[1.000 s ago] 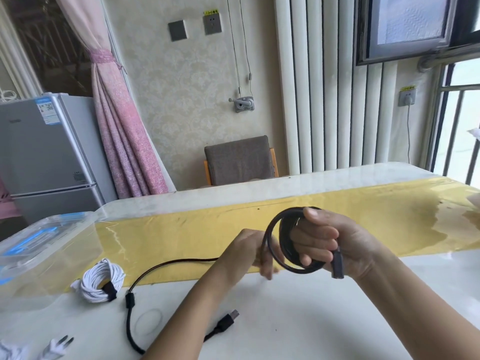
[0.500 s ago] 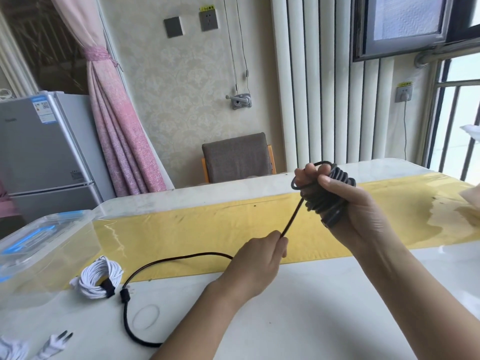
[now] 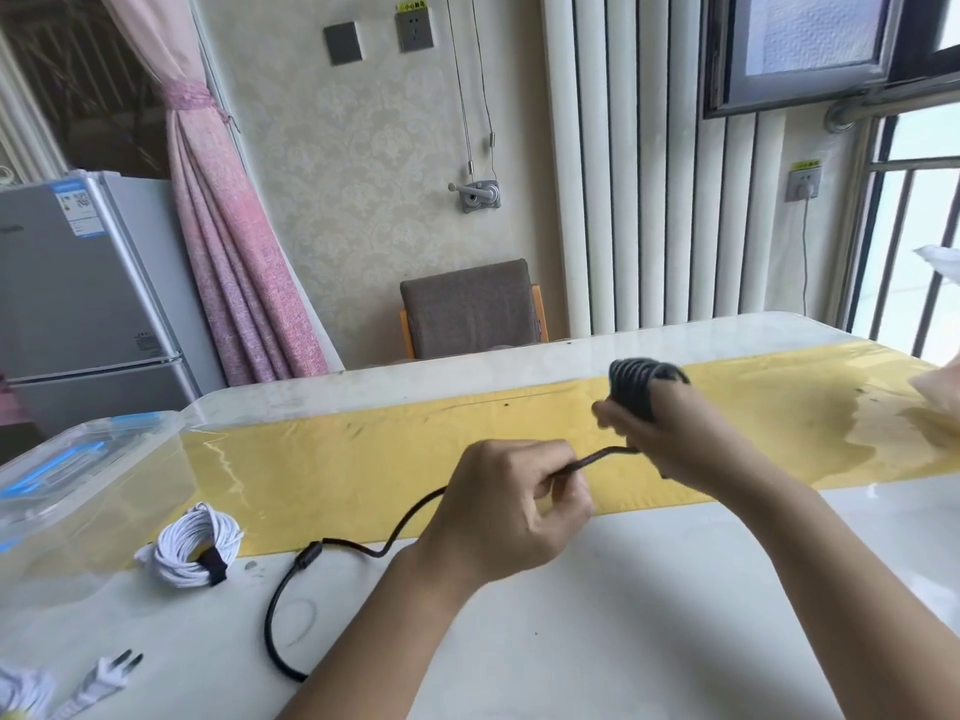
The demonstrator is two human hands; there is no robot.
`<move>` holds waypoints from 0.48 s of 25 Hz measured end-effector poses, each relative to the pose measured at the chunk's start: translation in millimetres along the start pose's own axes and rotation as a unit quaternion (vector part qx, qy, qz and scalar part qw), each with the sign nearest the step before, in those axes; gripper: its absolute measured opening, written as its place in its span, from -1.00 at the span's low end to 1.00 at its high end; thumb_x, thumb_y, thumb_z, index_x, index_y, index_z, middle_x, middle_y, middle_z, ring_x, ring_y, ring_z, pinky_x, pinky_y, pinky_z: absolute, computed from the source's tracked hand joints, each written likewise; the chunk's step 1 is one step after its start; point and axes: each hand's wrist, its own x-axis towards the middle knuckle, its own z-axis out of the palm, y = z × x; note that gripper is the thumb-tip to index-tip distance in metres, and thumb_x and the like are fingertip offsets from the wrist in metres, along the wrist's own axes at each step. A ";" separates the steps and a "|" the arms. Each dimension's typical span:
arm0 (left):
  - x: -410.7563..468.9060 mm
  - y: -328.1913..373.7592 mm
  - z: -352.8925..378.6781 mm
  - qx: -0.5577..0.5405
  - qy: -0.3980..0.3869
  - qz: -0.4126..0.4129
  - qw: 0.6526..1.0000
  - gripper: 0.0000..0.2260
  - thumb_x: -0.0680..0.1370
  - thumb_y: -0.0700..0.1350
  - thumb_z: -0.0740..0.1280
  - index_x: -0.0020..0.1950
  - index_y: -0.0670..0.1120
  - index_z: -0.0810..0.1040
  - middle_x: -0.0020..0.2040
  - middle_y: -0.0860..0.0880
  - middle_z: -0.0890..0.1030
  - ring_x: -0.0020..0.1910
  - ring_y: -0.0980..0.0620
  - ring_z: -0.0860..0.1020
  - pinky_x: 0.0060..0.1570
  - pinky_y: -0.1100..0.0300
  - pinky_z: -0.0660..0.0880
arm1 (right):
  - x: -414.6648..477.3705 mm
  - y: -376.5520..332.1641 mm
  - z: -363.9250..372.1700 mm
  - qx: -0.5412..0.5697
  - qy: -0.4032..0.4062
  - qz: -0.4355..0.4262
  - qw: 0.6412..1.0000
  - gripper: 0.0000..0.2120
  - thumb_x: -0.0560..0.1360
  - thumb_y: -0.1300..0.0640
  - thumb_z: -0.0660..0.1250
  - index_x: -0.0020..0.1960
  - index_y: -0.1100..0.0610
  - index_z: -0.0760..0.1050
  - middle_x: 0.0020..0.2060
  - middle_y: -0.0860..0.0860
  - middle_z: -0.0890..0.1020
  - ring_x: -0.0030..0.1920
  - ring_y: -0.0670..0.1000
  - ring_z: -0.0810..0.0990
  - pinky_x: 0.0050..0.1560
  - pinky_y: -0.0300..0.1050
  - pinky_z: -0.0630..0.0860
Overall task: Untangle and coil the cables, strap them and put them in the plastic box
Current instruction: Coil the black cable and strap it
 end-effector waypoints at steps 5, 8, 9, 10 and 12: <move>1.9 -15.9 -25.2 -0.027 0.135 -0.084 0.987 -0.64 0.48 0.00 0.39 -0.42 -0.11 0.36 -0.55 0.13 0.27 -0.55 0.19 0.23 -0.48 0.42 0.14 | -7.8 -13.8 20.4 0.114 -0.219 0.049 0.968 -0.63 0.60 -0.01 0.19 -0.32 0.13 0.45 -0.51 -0.08 0.51 -0.39 -0.02 0.47 -0.30 -0.15 0.46; 1.8 -27.4 -37.9 -0.048 0.186 -0.128 0.973 -0.64 0.45 0.02 0.43 -0.41 -0.06 0.34 -0.55 0.14 0.31 -0.54 0.17 0.20 -0.47 0.39 0.13 | -10.0 -24.1 19.1 0.253 -0.239 0.049 0.936 -0.52 0.58 -0.13 0.16 -0.35 0.18 0.46 -0.48 0.09 0.50 -0.36 0.05 0.46 -0.06 -0.02 0.52; 1.8 -29.6 -40.1 -0.054 0.195 -0.138 0.970 -0.64 0.44 0.02 0.43 -0.41 -0.05 0.33 -0.55 0.15 0.32 -0.53 0.17 0.20 -0.46 0.37 0.14 | -11.7 -27.2 18.0 0.282 -0.255 0.035 0.924 -0.49 0.57 -0.16 0.16 -0.34 0.22 0.47 -0.47 0.12 0.49 -0.35 0.06 0.46 -0.08 -0.09 0.54; 1.5 -31.2 -40.9 -0.060 0.201 -0.147 0.967 -0.64 0.44 0.04 0.44 -0.40 -0.05 0.34 -0.55 0.15 0.32 -0.52 0.16 0.20 -0.45 0.36 0.15 | -13.9 -30.5 18.0 0.300 -0.274 0.018 0.913 -0.50 0.56 -0.16 0.19 -0.33 0.23 0.47 -0.46 0.12 0.49 -0.33 0.07 0.47 -0.12 -0.17 0.53; 1.6 -32.0 -40.6 -0.067 0.206 -0.158 0.963 -0.63 0.42 0.06 0.46 -0.40 -0.05 0.35 -0.54 0.16 0.32 -0.50 0.15 0.21 -0.44 0.34 0.18 | -17.2 -34.3 21.2 0.322 -0.315 -0.011 0.893 -0.63 0.52 -0.04 0.29 -0.33 0.20 0.48 -0.48 0.06 0.51 -0.32 0.09 0.49 -0.11 -0.20 0.53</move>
